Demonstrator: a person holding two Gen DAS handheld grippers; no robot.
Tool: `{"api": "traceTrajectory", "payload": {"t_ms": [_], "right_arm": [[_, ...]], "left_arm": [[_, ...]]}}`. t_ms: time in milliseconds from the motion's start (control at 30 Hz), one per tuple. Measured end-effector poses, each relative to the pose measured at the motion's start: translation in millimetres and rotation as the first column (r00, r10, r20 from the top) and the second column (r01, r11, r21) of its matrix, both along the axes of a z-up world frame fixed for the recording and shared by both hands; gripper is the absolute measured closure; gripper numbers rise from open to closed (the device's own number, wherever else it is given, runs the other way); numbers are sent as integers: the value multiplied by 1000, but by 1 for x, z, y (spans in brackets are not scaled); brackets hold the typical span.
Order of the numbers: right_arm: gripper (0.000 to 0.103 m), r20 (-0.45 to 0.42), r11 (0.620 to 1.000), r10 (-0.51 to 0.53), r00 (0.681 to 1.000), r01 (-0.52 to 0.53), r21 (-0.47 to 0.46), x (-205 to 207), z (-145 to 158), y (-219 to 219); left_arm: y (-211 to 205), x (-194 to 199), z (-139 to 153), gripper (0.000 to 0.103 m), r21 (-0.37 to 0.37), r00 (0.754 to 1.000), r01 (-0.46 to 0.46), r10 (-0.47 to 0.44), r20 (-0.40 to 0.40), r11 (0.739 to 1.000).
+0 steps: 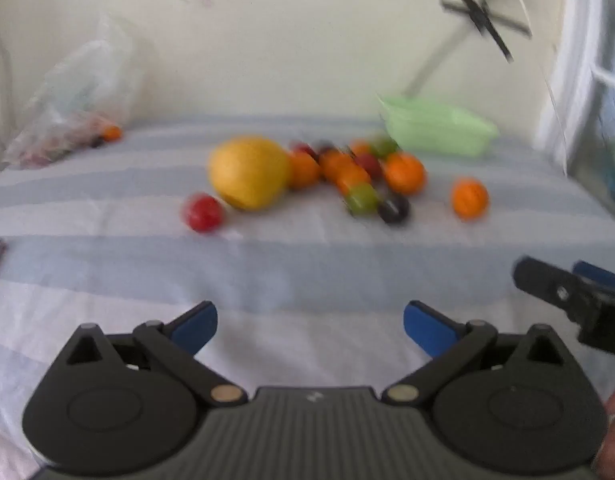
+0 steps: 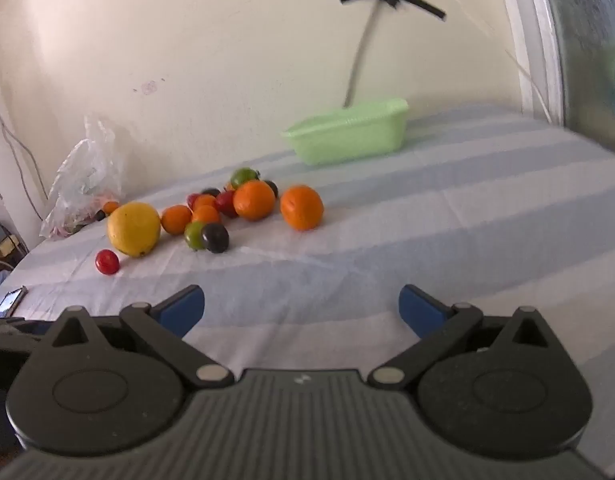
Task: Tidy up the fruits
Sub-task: 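Move both tools toward the fruit pile, then grasp the large yellow fruit with the right gripper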
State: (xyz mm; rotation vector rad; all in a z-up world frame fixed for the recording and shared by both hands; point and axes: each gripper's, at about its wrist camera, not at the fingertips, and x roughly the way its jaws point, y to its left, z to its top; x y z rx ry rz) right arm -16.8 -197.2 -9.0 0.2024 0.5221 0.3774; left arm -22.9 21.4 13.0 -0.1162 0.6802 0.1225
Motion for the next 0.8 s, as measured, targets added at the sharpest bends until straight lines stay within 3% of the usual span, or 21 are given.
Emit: {"api": "traceTrajectory", "payload": {"t_ms": [133, 333, 467, 600, 800], "right_arm": [[0, 98, 994, 97, 990, -91, -62, 5, 16, 20], [17, 158, 946, 318, 935, -303, -112, 38, 45, 80], [31, 112, 916, 395, 912, -382, -121, 71, 45, 129], [33, 37, 907, 410, 911, -404, -118, 94, 34, 162], [34, 28, 885, 436, 900, -423, -194, 91, 26, 186]], "left_arm": [[29, -18, 12, 0, 40, 992, -76, 71, 104, 996], [72, -36, 16, 0, 77, 972, -156, 139, 190, 985], [93, -44, 14, 0, 16, 954, -197, 188, 234, 980], [109, -46, 10, 0, -5, 952, -209, 204, 228, 978], [120, -50, 7, 0, -50, 959, -168, 175, 225, 985]]}}
